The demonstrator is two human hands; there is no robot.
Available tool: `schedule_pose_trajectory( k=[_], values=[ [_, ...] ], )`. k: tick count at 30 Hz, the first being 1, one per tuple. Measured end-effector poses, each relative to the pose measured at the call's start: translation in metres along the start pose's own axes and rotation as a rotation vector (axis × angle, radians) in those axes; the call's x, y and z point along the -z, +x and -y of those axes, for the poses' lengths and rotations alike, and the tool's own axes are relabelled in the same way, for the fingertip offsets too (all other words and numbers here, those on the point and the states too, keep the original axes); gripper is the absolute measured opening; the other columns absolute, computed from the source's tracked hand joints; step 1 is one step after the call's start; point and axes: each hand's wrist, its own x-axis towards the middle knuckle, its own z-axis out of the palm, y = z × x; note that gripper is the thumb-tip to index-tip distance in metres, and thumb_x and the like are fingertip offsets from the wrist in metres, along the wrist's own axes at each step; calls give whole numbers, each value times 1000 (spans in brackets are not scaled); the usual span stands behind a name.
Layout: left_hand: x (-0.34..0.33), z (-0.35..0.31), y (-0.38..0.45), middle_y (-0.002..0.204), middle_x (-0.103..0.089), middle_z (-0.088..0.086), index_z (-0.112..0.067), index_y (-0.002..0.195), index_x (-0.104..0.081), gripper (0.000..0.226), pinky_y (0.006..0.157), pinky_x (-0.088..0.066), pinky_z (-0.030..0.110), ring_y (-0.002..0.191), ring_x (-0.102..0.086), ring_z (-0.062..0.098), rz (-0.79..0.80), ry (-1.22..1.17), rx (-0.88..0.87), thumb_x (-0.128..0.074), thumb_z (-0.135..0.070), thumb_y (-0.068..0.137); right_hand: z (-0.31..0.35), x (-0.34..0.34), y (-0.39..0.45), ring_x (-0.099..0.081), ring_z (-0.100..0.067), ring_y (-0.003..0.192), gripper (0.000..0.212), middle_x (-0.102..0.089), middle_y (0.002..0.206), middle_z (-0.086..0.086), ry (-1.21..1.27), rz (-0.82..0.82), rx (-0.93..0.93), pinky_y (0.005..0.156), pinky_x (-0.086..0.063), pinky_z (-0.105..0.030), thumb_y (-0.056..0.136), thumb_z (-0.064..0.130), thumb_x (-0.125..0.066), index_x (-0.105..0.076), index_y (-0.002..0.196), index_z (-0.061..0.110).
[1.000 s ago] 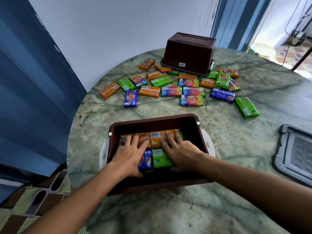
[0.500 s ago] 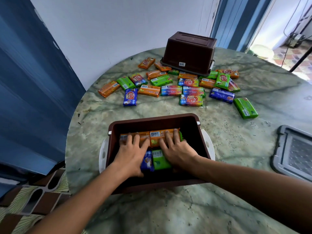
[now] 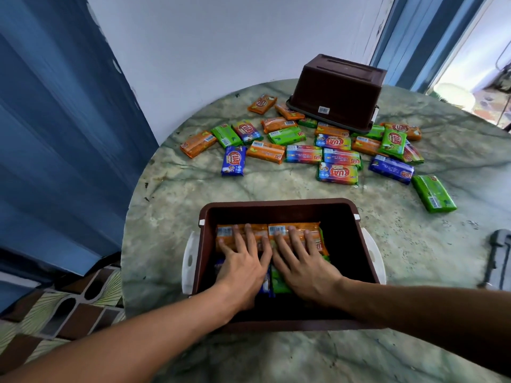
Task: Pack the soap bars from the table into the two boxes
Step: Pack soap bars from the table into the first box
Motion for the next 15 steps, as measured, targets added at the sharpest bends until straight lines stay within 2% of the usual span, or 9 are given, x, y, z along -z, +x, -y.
schedule_pose_trajectory(
  k=[3, 5, 7, 8, 9, 11, 13, 15],
  values=[
    [-1, 3, 0, 143, 9, 48, 2, 146, 10, 105, 96, -26, 74, 130, -2, 67, -2, 21, -20, -60, -44, 83, 0, 6, 0, -47, -61, 115, 60, -53, 129, -33, -39, 53, 28, 82, -41, -72, 81, 26, -32, -53, 128, -4],
    [-2, 4, -1, 143, 9, 47, 2, 145, 11, 104, 96, -27, 73, 131, -2, 66, -11, 20, -22, -57, -46, 85, -1, 11, 2, -47, -59, 116, 66, -53, 131, -31, -18, 144, 32, 83, -43, -70, 76, 34, -55, -52, 131, -2],
    [0, 5, -3, 146, 8, 45, 0, 146, 11, 108, 98, -28, 70, 133, -4, 62, 7, 20, -25, -59, -51, 82, -4, 22, 1, -46, -57, 120, 96, -50, 135, -29, 15, 220, 11, 87, -43, -67, 57, 44, -79, -46, 136, -1],
    [3, 6, -5, 147, 7, 42, -2, 147, 11, 113, 100, -28, 67, 135, -5, 60, 26, 20, -26, -62, -54, 78, -7, 29, -2, -41, -56, 124, 109, -44, 140, -29, 20, 236, 22, 91, -40, -67, 52, 47, -83, -38, 140, 0],
    [6, 9, -7, 149, 6, 40, -4, 148, 10, 118, 102, -29, 64, 137, -5, 56, 46, 8, -28, -65, -58, 73, -9, 36, -3, -33, -54, 131, 115, -34, 147, -28, 52, 219, 46, 98, -35, -66, 54, 49, -82, -29, 145, 1],
    [16, 20, -11, 154, -1, 29, -11, 150, 2, 120, 106, -31, 54, 141, -8, 46, 93, -114, -42, -66, -66, 67, -16, 55, -3, -22, -42, 140, 101, -20, 154, -19, 213, 192, 52, 110, -28, -56, 73, 46, -72, -18, 150, 10],
    [32, 39, -15, 153, -25, 12, -22, 149, -19, 98, 107, -36, 41, 140, -25, 28, 52, -368, -79, -62, -66, 73, -29, 80, -6, -41, -30, 132, 69, -38, 146, -7, 476, 139, -31, 104, -39, -41, 84, 41, -62, -37, 144, 20],
    [46, 64, -20, 136, -52, -4, -29, 139, -42, 65, 99, -43, 31, 123, -48, 12, -116, -604, -83, -62, -52, 81, -45, 98, -5, -56, -23, 116, 46, -56, 131, 0, 657, -23, -130, 92, -48, -36, 88, 35, -57, -53, 132, 23]
  ],
)
